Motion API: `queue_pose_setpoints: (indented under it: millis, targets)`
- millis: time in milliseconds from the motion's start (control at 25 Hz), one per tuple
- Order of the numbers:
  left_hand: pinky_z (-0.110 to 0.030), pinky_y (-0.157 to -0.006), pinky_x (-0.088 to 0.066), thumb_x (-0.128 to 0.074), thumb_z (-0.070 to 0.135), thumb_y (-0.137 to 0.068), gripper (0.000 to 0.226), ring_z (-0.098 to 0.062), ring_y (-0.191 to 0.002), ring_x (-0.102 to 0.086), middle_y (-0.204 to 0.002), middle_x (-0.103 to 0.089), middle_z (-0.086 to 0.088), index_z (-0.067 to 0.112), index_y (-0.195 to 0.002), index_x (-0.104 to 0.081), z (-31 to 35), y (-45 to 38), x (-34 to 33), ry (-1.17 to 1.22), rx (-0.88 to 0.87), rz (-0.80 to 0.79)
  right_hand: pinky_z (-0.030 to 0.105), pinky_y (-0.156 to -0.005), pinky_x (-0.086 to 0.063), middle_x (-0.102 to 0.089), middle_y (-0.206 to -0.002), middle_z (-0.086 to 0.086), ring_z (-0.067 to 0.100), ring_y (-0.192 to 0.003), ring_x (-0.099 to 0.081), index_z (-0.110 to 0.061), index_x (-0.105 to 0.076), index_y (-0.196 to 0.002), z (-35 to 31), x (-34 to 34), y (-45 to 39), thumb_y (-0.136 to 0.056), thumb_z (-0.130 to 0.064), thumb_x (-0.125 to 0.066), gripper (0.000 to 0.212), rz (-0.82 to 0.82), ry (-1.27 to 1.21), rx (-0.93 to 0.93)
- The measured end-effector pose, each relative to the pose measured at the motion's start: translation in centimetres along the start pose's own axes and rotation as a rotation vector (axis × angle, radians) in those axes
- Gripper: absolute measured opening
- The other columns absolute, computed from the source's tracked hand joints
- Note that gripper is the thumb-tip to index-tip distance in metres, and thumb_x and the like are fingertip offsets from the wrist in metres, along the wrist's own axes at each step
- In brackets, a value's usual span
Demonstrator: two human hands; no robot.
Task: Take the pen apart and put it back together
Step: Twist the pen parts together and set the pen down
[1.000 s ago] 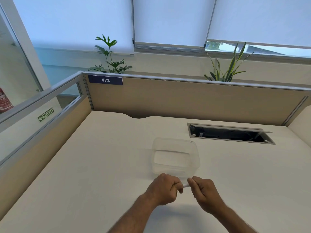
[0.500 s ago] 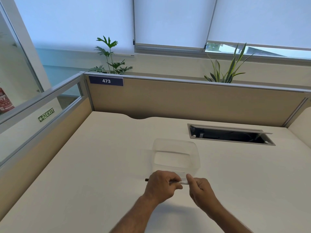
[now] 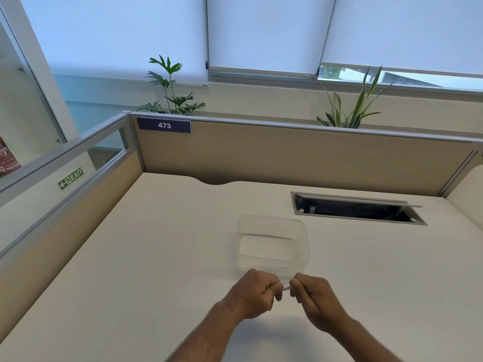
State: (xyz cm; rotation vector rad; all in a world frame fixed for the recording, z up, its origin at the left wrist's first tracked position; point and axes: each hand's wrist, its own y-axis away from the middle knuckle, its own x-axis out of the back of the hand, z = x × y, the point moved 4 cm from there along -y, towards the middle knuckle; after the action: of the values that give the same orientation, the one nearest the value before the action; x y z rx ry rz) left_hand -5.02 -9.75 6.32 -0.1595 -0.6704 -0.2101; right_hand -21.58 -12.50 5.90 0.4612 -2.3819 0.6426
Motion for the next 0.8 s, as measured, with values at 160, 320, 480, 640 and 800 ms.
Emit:
queue_pose_setpoints:
  millis: [160,320,480,640,800]
  targets:
    - [-0.032,-0.057,-0.053,-0.048,0.022,-0.096,0.035,-0.006,-0.042,-0.05,-0.054,-0.062,-0.004,0.01,-0.07,-0.067,0.0,0.0,-0.1,0.049,0.031,-0.099,0.014,-0.048,-0.036,-0.046,-0.047,-0.017,-0.002,-0.042,-0.044,-0.017,-0.055,-0.054,0.0,-0.2,-0.1,-0.097,-0.032,-0.048,0.046,0.01,0.058,0.033]
    - [-0.029,-0.058,-0.052,-0.05,0.024,-0.097,0.035,-0.005,-0.044,-0.05,-0.054,-0.061,-0.002,0.013,-0.069,-0.068,-0.1,-0.3,0.4,0.031,0.02,-0.112,0.018,-0.046,-0.036,-0.044,-0.042,-0.015,0.0,-0.04,-0.042,-0.024,-0.052,-0.049,-0.3,-0.5,-0.1,-0.099,-0.026,-0.052,0.05,0.015,0.006,-0.035]
    - [-0.024,-0.056,-0.05,-0.062,0.022,-0.088,0.021,-0.003,-0.049,-0.054,-0.062,-0.072,-0.002,0.014,-0.074,-0.074,-0.4,-0.4,1.0,-0.021,-0.063,0.065,0.026,-0.048,-0.033,-0.038,-0.038,-0.008,0.008,-0.041,-0.034,-0.026,-0.04,-0.042,-0.7,-1.0,-0.3,-0.099,-0.028,-0.05,0.058,0.036,-0.13,-0.227]
    - [-0.029,-0.057,-0.051,-0.077,0.032,-0.076,0.012,-0.009,-0.058,-0.061,-0.07,-0.075,0.003,0.021,-0.08,-0.077,-0.5,-0.3,1.5,-0.059,-0.118,0.247,0.03,-0.047,-0.026,-0.031,-0.04,0.001,0.017,-0.041,-0.028,-0.013,-0.035,-0.045,-0.3,-1.8,-0.5,-0.104,-0.027,-0.046,0.061,0.023,-0.269,-0.472]
    - [-0.031,-0.058,-0.052,-0.073,0.036,-0.079,0.016,-0.011,-0.061,-0.062,-0.071,-0.075,0.003,0.02,-0.08,-0.076,-0.3,-0.3,1.4,-0.146,-0.129,0.243,0.019,-0.038,-0.031,-0.038,-0.031,-0.004,0.011,-0.03,-0.033,-0.017,-0.043,-0.037,-0.4,-2.1,-0.3,-0.104,-0.033,-0.043,0.069,-0.014,-0.346,-0.514]
